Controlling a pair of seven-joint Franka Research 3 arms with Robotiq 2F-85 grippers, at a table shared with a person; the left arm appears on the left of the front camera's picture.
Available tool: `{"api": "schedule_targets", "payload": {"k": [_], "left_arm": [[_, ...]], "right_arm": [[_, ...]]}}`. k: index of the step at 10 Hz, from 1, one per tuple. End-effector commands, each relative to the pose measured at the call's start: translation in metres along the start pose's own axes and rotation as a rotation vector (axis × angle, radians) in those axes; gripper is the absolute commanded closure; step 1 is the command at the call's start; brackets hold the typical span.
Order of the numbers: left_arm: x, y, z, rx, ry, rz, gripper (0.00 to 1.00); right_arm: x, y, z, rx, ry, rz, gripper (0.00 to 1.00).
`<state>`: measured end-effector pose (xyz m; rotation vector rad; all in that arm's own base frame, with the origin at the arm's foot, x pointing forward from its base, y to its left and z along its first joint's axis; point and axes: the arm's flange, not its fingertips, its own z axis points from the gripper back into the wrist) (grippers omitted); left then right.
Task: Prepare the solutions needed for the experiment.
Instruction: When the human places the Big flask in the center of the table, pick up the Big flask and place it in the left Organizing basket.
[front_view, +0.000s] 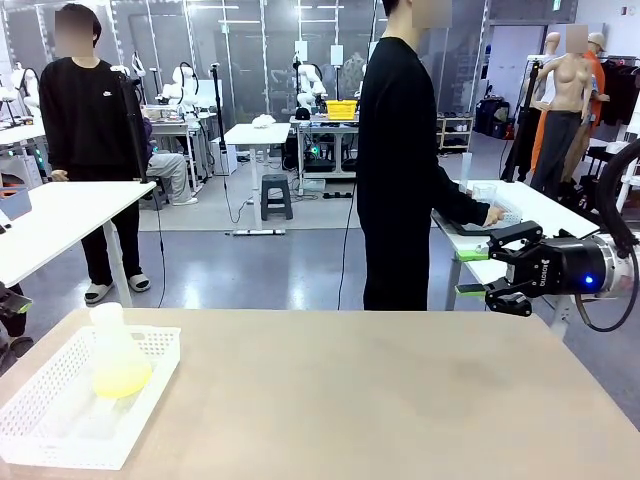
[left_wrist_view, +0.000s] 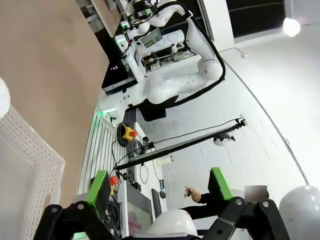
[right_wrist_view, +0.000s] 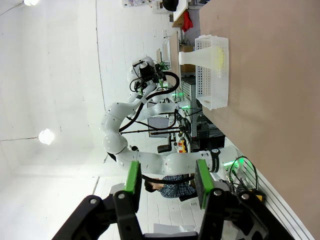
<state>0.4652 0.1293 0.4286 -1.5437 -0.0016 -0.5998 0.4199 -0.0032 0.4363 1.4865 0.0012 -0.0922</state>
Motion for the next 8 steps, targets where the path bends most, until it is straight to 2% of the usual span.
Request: {"api": "schedule_targets", "payload": {"k": [1,2,8], "left_arm": [[0.002,0.000,0.011,0.033,-0.012,0.022,0.00],[0.000,0.000,0.000,0.000,0.000,0.000,0.00],[0.000,0.000,0.000,0.000,0.000,0.000,0.00]], "right_arm": [[-0.001,0.002,0.000,0.011,-0.005,0.010,0.44],[-0.001,0.002,0.000,0.011,-0.005,0.010,0.44],[-0.001,0.002,0.000,0.011,-0.005,0.010,0.44]]}}
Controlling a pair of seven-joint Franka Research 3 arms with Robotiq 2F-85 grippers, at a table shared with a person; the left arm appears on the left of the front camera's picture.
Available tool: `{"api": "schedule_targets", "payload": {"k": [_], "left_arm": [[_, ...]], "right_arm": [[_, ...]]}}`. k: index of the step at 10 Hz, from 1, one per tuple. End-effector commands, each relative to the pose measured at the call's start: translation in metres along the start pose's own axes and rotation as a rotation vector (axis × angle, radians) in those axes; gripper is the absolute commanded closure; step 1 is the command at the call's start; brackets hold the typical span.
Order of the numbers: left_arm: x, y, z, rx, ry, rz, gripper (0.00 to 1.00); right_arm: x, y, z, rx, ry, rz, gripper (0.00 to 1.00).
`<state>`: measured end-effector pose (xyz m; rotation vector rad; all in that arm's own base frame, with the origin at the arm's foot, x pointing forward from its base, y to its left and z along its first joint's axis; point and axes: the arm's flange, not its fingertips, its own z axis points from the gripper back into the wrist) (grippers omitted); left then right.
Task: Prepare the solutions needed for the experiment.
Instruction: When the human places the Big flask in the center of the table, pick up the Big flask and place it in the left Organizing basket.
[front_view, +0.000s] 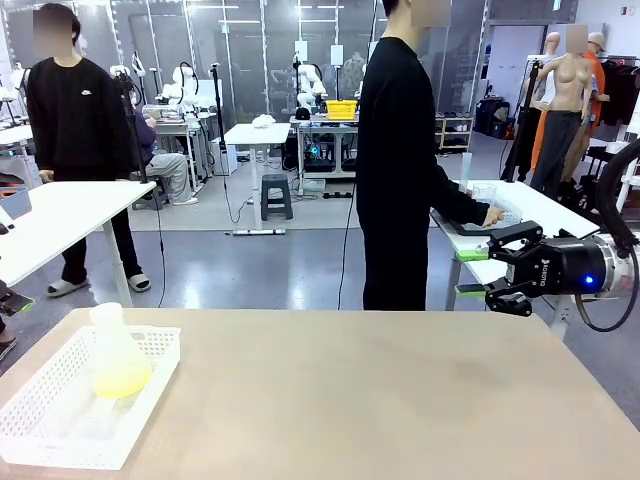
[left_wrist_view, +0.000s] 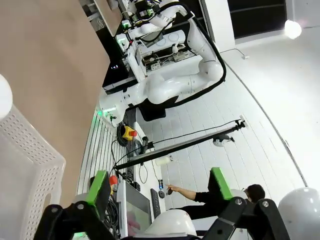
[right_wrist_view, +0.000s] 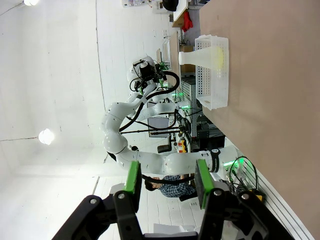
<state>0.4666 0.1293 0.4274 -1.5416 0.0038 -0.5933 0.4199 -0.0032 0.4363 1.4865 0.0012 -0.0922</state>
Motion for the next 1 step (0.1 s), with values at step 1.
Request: {"api": "schedule_targets", "payload": {"k": [1], "left_arm": [[-0.0008,-0.0016,-0.0004,-0.002,0.000,-0.008,0.00]], "right_arm": [[-0.0007,0.0020,0.0001,0.011,-0.005,0.010,0.44]]}}
